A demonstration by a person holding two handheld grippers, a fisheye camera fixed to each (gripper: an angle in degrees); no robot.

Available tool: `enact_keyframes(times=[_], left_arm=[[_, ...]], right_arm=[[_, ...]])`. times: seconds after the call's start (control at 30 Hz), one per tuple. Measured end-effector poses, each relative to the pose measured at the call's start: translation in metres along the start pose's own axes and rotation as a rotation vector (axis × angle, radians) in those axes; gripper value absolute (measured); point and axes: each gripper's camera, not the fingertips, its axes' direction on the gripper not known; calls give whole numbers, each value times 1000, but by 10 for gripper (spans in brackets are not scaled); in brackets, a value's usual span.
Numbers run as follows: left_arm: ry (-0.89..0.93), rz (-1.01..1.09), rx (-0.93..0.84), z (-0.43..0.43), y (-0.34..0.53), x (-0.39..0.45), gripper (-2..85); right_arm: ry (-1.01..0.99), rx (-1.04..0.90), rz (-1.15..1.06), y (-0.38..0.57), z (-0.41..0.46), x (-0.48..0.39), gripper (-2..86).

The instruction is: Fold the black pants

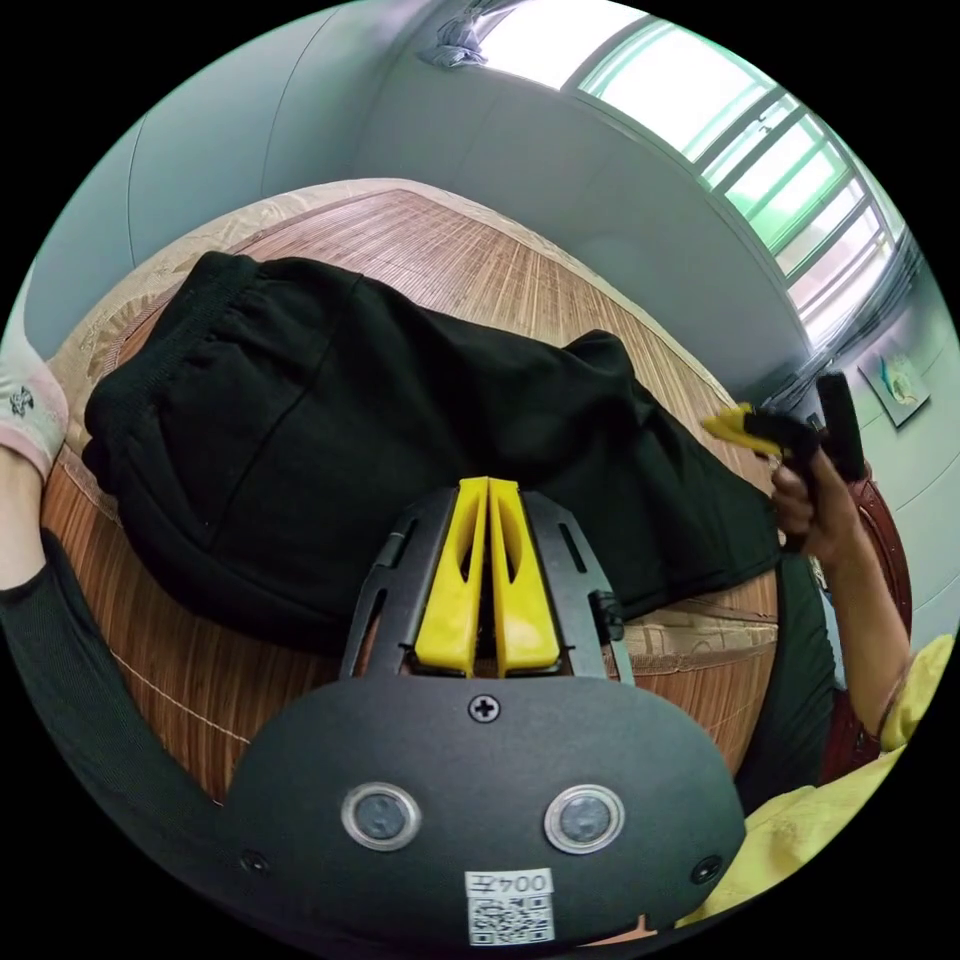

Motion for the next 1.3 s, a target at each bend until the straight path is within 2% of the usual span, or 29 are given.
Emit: enact_keyframes(times=[0.13, 0.17, 0.2, 0.27, 0.37, 0.43, 0.6, 0.67, 0.73, 0.87, 1.03, 1.17, 1.3], left_arm=[[37, -4, 6, -8, -11, -11, 8], [-39, 21, 42, -18, -14, -8, 11], [-103, 37, 74, -26, -16, -5, 14], [-291, 59, 254, -63, -24, -1, 34], [-413, 12, 369, -100, -52, -27, 96], [-417, -24, 283, -107, -79, -59, 124], [-225, -22, -58, -90, -136, -142, 147], [-87, -53, -208, -71, -149, -170, 153], [15, -60, -260, -61, -155, -180, 159], [70, -44, -253, -61, -161, -182, 178], [-32, 58, -279, -57, -161, -157, 178], [-207, 60, -215, -51, -152, -128, 174], [-285, 71, -221, -47, -152, -108, 162]], right_arm=[[321, -95, -42, 83, 8, -22, 131], [415, -121, -33, 98, 9, -21, 124], [438, -126, -30, 105, 7, -21, 121], [452, -90, -11, 121, -3, -22, 119], [453, -106, -19, 123, -1, -30, 113], [457, -123, -12, 121, 0, -36, 115], [457, -128, -1, 122, -1, -50, 116], [464, -116, -1, 126, -3, -58, 116], [466, -110, 6, 128, -4, -62, 115], [484, -116, 7, 131, -6, -72, 115], [482, -101, 18, 136, -12, -78, 114], [491, -89, 24, 141, -17, -82, 114], [493, -87, 27, 143, -22, -83, 114]])
